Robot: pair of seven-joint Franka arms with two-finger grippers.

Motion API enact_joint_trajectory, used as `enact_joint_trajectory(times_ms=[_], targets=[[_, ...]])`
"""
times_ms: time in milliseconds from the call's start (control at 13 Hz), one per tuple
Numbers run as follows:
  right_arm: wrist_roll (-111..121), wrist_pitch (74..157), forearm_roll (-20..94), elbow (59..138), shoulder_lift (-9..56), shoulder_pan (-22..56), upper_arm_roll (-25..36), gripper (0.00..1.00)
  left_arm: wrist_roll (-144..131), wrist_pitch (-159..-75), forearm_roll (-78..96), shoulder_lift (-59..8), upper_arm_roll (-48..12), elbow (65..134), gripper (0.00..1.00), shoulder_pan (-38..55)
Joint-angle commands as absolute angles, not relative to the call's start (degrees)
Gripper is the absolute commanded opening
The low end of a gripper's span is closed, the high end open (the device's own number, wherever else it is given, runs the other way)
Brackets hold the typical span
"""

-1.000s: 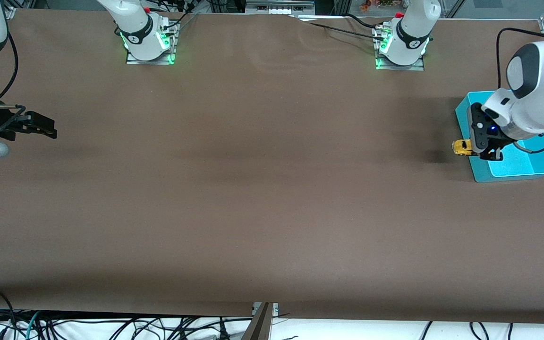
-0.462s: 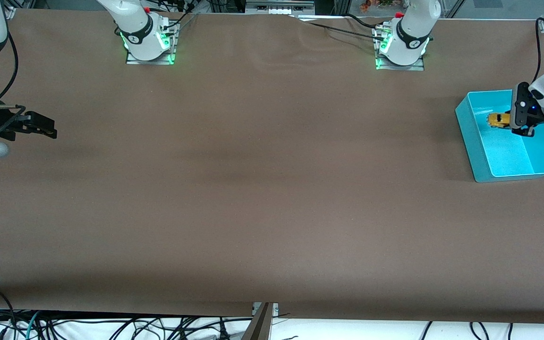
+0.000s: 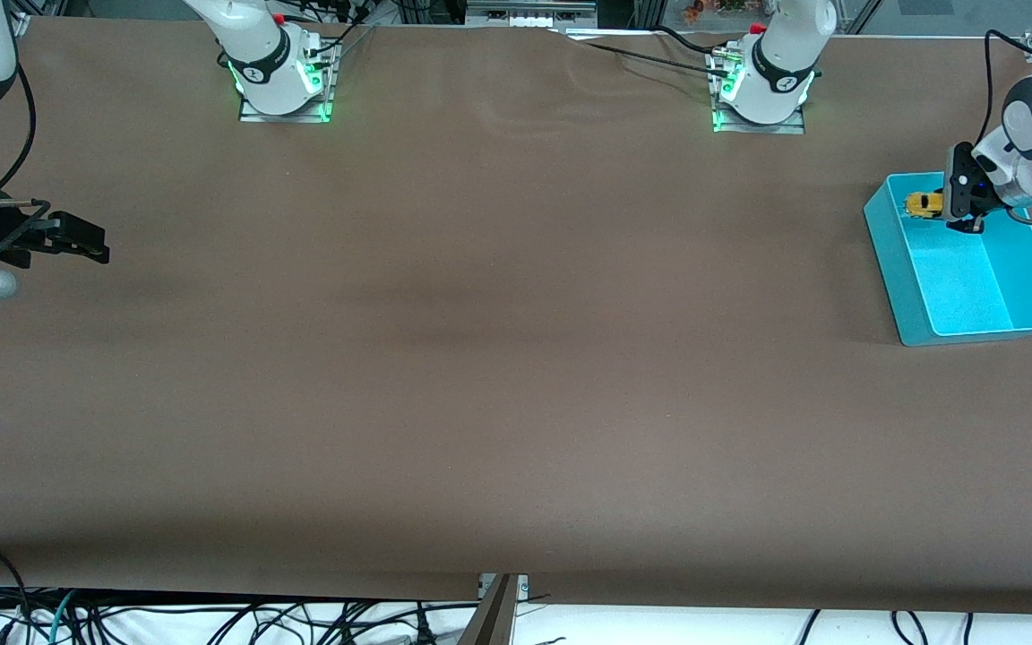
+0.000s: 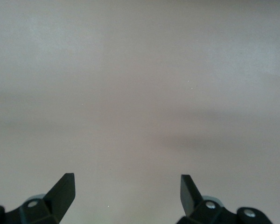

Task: Wind and store yellow beetle car

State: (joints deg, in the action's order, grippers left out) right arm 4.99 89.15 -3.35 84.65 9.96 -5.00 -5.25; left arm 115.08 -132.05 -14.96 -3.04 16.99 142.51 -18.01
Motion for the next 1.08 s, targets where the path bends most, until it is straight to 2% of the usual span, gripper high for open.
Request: enact_joint_trajectory(times_ms=[0, 77, 154, 231, 308, 385, 692, 846, 1000], targets=[[5.10, 88.68, -3.34, 84.29, 9.76, -5.27, -5.10, 1.00, 115.14, -135.69, -16.52, -5.26, 17.84, 143.09, 0.00, -18.46], [5.97, 88.59, -3.34, 84.37, 9.58, -5.36, -5.10, 1.00, 115.05, -137.88, -16.61, -6.84, 18.71, 143.17, 0.17, -18.46], [6.76, 88.68, -3.43, 84.29, 9.58, -5.36, -5.01, 1.00, 114.35, -139.47, -16.52, -8.60, 19.07, 143.17, 0.37, -18.46], [7.29, 88.68, -3.34, 84.29, 9.58, -5.27, -5.01, 1.00, 113.04, -140.44, -16.52, -10.09, 19.07, 143.09, 0.52, -18.46], [7.38, 88.77, -3.34, 84.29, 9.58, -5.27, -5.01, 1.00, 112.07, -140.97, -16.44, -10.89, 19.07, 143.00, 0.80, -18.46], [7.47, 89.03, -3.34, 84.29, 9.58, -5.27, -5.01, 1.00, 111.89, -140.89, -16.52, -11.16, 19.07, 142.91, 1.00, -18.37], [7.56, 88.59, -3.34, 84.20, 9.05, -5.36, -4.83, 1.00, 112.06, -138.01, -16.52, -9.15, 19.07, 142.39, 1.00, -18.02], [7.56, 88.59, -3.25, 84.20, 8.96, -5.27, -4.83, 1.00, 112.32, -130.47, -15.65, -4.77, 19.25, 139.67, 1.00, -18.19], [7.56, 88.59, -3.25, 84.20, 8.27, -5.27, -4.83, 1.00, 111.36, -126.58, -13.38, 0.24, 19.78, 138.69, 1.00, -18.02]])
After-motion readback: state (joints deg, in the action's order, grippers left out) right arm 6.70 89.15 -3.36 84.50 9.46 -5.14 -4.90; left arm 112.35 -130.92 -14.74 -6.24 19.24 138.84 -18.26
